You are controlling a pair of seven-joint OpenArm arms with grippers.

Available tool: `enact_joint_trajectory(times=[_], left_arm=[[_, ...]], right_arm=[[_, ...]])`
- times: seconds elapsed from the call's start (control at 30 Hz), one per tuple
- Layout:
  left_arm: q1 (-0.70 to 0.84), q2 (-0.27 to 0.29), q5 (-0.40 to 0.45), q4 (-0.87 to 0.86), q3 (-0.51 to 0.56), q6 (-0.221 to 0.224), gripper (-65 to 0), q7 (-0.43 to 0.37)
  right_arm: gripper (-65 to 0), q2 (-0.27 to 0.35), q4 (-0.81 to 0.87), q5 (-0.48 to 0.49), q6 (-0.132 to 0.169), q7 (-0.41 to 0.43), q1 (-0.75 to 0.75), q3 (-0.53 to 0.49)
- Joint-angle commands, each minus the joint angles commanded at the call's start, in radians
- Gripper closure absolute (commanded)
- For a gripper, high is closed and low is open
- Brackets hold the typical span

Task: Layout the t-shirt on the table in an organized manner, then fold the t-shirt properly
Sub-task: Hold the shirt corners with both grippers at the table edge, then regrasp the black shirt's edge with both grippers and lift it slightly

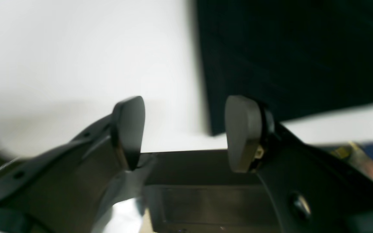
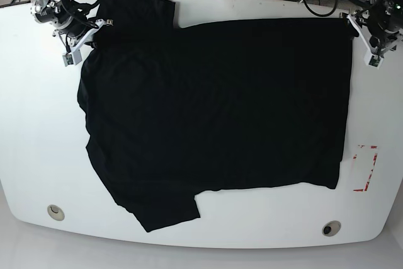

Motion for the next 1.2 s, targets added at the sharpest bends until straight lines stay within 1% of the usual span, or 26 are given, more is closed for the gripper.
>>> enact_joint_trajectory(times=[0.13, 0.23, 0.33, 0.4, 0.5, 0.57, 0.67, 0.93, 1.1, 1.13, 1.2], left_arm=[[0.0, 0.0, 0.003, -0.002, 0.046, 0.0, -37.2, -0.002], [0.0, 0.0, 0.005, -0.008, 0.051, 0.0, -37.2, -0.002], [0.0, 0.0, 0.005, -0.055, 0.052, 0.0, -37.2, -0.003], [-0.003, -0.005, 0.026, -0.089, 0.052, 0.0, -37.2, -0.008], [-0.003, -0.008, 0.078, -0.13, 0.055, 0.0, -37.2, -0.051], [0.0, -0.006, 0.092, -0.147, 0.06, 0.0, -37.2, -0.087], [0.003, -0.006, 0.101, -0.173, 0.087, 0.0, -37.2, -0.109], [0.012, -0.006, 0.101, -0.218, 0.124, 0.0, -37.2, -0.115], [0.012, -0.006, 0.101, -0.242, 0.124, 0.0, -37.1, -0.115], [0.012, -0.006, 0.101, -0.242, 0.124, 0.0, -36.8, -0.115], [0.014, -0.006, 0.103, -0.242, 0.124, 0.0, -30.1, -0.115]], right_arm=[[0.0, 0.0, 0.0, 0.002, 0.0, 0.0, 0.0, 0.0], [0.0, 0.0, 0.0, 0.002, 0.0, 0.0, 0.0, 0.0], [0.0, 0.0, 0.0, 0.002, 0.0, 0.0, 0.0, 0.0], [0.0, 0.0, 0.0, 0.002, 0.0, 0.0, 0.0, 0.0], [0.0, 0.0, 0.0, 0.002, 0.0, 0.0, 0.0, 0.0], [0.0, 0.002, 0.0, 0.002, 0.0, 0.0, 0.0, 0.0], [0.0, 0.002, 0.0, 0.003, 0.0, 0.0, 0.0, 0.0], [0.0, 0.003, 0.0, 0.003, 0.0, 0.0, 0.0, 0.0], [0.0, 0.003, 0.0, 0.003, 0.0, 0.0, 0.0, 0.0], [0.0, 0.005, 0.0, 0.003, 0.0, 0.0, 0.0, 0.0], [0.0, 0.005, 0.0, 0.003, 0.0, 0.0, 0.002, 0.002]])
